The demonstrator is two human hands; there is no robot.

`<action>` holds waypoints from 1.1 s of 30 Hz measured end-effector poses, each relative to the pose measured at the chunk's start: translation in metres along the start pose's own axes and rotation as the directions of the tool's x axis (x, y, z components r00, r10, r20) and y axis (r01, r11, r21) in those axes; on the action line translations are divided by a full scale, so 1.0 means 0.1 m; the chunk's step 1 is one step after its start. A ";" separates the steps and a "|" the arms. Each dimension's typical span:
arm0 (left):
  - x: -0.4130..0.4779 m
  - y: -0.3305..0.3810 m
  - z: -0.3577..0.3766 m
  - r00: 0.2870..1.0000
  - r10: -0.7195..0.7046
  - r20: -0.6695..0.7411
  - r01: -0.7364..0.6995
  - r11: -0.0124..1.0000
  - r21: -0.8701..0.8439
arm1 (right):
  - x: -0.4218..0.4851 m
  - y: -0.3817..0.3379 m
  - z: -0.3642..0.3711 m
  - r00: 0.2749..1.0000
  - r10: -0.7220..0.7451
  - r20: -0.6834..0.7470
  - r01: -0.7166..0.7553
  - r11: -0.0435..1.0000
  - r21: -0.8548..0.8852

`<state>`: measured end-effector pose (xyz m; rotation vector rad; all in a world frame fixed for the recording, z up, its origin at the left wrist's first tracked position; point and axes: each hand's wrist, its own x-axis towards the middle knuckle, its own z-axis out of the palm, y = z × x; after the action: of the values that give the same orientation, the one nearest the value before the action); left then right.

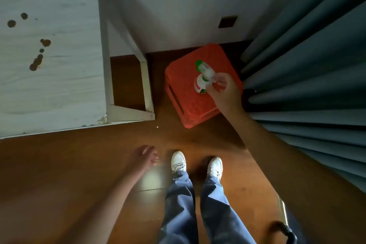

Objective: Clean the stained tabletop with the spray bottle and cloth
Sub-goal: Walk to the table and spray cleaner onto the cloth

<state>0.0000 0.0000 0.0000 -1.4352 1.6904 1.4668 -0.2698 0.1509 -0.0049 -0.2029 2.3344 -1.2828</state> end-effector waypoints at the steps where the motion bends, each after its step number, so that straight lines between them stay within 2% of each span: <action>1: 0.04 0.02 -0.02 1.000 0.010 -0.010 -0.010 1.000 0.005 | 0.06 -0.01 0.03 1.000 -0.013 -0.009 0.013 1.000 0.009; 7: 0.27 -0.02 -0.09 0.998 0.051 -0.042 -0.051 0.999 0.016 | 0.37 -0.01 0.20 0.998 -0.056 0.028 0.057 0.998 -0.023; 17: 0.23 -0.13 -0.03 0.999 0.024 -0.044 -0.025 1.000 -0.013 | 0.45 -0.10 0.33 0.984 -0.067 0.163 0.070 0.998 -0.009; 25: -0.32 -0.65 0.08 0.992 -0.117 -0.043 0.116 0.993 -0.017 | -0.97 0.21 -0.09 0.962 0.068 0.265 -0.074 0.997 0.013; 29: -0.72 -0.85 0.13 0.985 -0.154 -0.071 0.151 0.987 -0.050 | -1.80 0.35 -0.40 0.947 0.147 0.285 -0.122 0.987 -0.101; 33: -1.25 -1.03 0.15 0.978 -0.150 -0.143 0.130 0.982 -0.138 | -2.40 0.38 -0.69 0.936 0.158 0.315 -0.100 0.977 -0.190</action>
<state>0.1307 0.0758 0.0602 -1.7384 1.5694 1.4417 -0.0869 0.3062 0.0738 -0.2900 2.1281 -0.9057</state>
